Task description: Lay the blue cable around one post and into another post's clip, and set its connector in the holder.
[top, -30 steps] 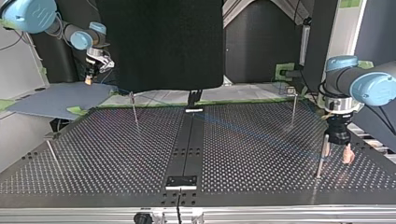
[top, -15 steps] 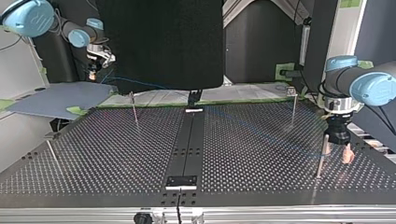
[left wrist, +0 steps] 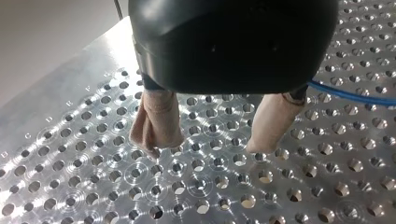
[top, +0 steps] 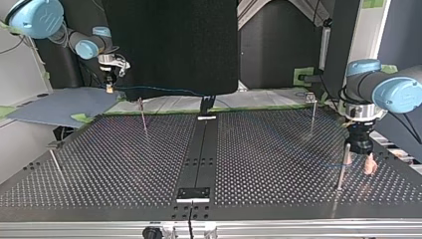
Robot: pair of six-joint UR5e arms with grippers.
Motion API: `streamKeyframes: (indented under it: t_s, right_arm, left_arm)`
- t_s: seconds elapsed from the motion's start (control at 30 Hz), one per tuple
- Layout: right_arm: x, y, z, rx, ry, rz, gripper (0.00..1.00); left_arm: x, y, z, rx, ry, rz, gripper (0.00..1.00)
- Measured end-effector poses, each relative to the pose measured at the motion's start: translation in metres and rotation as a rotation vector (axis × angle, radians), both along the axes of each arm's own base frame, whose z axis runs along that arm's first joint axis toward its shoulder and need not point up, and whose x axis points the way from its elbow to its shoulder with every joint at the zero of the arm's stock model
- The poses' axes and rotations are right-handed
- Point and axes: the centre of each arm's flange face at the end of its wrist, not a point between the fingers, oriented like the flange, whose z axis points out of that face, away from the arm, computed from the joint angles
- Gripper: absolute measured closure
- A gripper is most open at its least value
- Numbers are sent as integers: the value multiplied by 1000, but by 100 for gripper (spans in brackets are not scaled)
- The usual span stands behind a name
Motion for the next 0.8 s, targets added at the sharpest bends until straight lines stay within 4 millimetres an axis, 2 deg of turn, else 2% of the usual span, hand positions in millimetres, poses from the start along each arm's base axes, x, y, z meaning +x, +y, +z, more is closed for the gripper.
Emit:
streamKeyframes:
  t_s: [0.3, 0.6, 0.8]
  right_arm:
    - [0, -6, 36, -9, 51, 76, 100]
    - [-30, 9, 56, 41, 86, 107, 100]
    - [-35, 10, 64, 50, 49, 143, 100]
  left_arm:
    - [0, 0, 0, -1, -1, 1, 0]
    - [0, 1, 0, -6, -2, 2, 0]
    - [0, 0, 0, -6, -1, 0, 0]
